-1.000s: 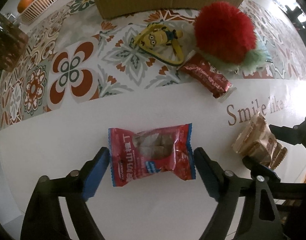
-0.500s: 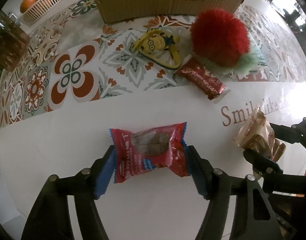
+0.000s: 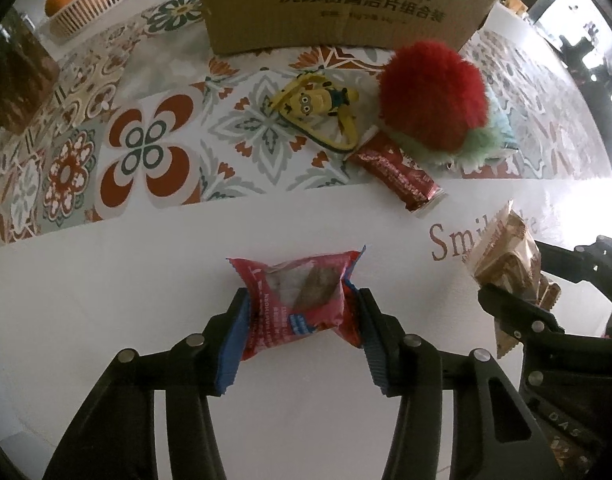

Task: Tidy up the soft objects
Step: 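Carry the candy bag and biscuit packet into the box and release both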

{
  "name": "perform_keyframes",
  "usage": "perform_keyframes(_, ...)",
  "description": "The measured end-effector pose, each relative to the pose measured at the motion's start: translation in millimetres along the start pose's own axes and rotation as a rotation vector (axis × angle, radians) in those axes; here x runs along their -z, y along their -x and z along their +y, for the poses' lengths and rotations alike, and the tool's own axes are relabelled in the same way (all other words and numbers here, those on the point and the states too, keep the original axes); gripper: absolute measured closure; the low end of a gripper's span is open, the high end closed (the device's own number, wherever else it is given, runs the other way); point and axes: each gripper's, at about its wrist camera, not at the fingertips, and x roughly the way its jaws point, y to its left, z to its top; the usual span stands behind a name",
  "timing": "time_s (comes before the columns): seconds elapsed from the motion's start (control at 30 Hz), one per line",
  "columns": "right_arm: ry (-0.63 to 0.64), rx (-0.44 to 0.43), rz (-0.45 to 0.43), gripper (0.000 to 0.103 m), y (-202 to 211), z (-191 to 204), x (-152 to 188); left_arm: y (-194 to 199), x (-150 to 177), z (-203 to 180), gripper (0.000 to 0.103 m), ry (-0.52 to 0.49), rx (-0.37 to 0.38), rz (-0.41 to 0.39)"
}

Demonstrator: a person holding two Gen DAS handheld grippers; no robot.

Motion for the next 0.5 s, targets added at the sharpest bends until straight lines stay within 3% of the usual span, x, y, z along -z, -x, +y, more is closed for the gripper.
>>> perform_keyframes(0.23, 0.002, -0.006, -0.022, 0.055, 8, 12, -14, 1, -3, 9, 0.053, 0.044, 0.064, 0.010)
perform_keyframes(0.5, -0.017, 0.003, -0.093, 0.055, 22, 6, -11, 24, -2, 24, 0.053, 0.063, 0.067, -0.052)
